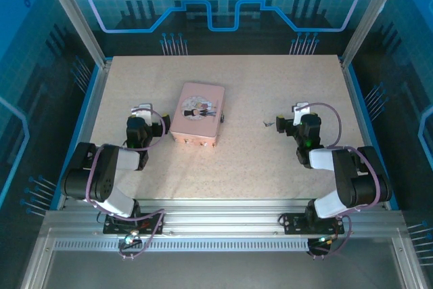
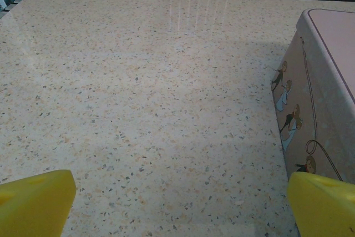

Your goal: Unlock the padlock with the key

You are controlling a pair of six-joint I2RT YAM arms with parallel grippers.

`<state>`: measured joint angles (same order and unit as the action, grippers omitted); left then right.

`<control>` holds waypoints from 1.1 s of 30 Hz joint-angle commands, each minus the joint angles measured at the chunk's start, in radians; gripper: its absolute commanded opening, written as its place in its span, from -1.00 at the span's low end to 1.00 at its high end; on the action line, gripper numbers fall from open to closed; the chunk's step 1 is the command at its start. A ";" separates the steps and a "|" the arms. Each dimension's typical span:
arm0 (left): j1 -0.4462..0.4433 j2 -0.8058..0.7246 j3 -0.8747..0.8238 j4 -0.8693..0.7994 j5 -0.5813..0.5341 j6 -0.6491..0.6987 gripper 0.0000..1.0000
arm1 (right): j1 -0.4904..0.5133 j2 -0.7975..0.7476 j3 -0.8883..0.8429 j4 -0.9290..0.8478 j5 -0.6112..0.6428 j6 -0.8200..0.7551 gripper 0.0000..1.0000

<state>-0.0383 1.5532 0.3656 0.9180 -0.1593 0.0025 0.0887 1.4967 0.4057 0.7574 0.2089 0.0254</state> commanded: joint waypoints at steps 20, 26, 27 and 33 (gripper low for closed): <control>0.023 -0.302 0.184 -0.479 -0.069 -0.075 0.98 | 0.002 -0.228 0.185 -0.390 -0.063 0.065 0.99; 0.025 -0.430 0.304 -0.821 -0.026 -0.352 0.98 | 0.006 -0.284 0.339 -0.573 -0.242 0.211 1.00; 0.026 -0.445 0.325 -0.907 -0.068 -0.468 0.98 | -0.001 -0.279 0.385 -0.648 -0.250 0.299 1.00; 0.047 -0.505 0.283 -0.952 0.173 -0.647 0.98 | -0.101 -0.100 0.564 -0.741 -0.562 0.565 0.99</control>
<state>0.0086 1.0805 0.6724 0.0830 -0.1112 -0.4812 0.0162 1.3262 0.9421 0.1051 -0.1467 0.4404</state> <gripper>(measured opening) 0.990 0.996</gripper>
